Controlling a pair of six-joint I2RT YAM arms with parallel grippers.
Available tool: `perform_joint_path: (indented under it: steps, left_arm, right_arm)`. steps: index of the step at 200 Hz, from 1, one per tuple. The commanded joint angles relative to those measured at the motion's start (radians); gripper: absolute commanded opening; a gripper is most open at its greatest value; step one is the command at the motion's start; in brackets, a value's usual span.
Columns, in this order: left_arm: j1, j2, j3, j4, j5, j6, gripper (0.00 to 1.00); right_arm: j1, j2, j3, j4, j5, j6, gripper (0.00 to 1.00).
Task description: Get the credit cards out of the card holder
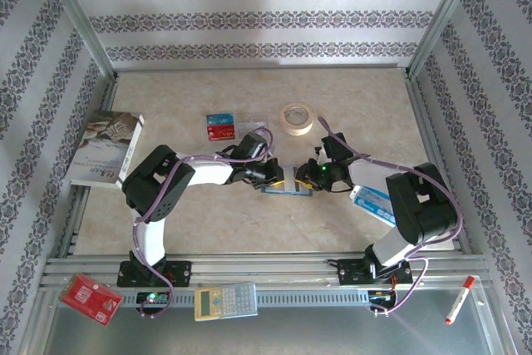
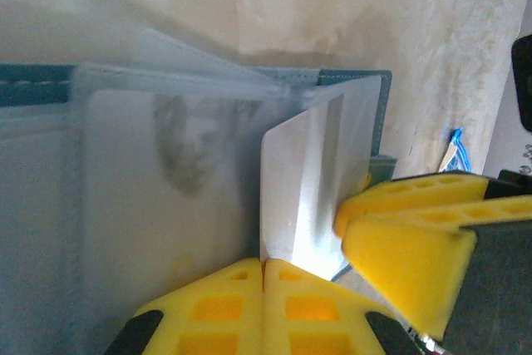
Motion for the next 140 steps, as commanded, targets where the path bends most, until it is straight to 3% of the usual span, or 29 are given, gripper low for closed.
perform_joint_path:
  steps: [1,55,89,140]
  left_arm:
    - [0.018,-0.059,0.012,-0.124,0.001,0.083,0.00]
    - [0.034,-0.090,0.024,-0.251,-0.021,0.137,0.00]
    - [0.058,-0.147,0.024,-0.312,-0.024,0.179,0.00]
    - [0.092,-0.216,0.011,-0.302,0.026,0.191,0.00]
  right_arm:
    - [-0.021,-0.016,-0.025,-0.076,0.058,-0.025,0.29]
    - [-0.024,-0.020,-0.017,-0.077,0.054,-0.040,0.29]
    - [-0.024,-0.103,-0.008,-0.047,0.032,-0.067,0.29]
    - [-0.026,-0.180,-0.049,0.157,-0.112,-0.036,0.38]
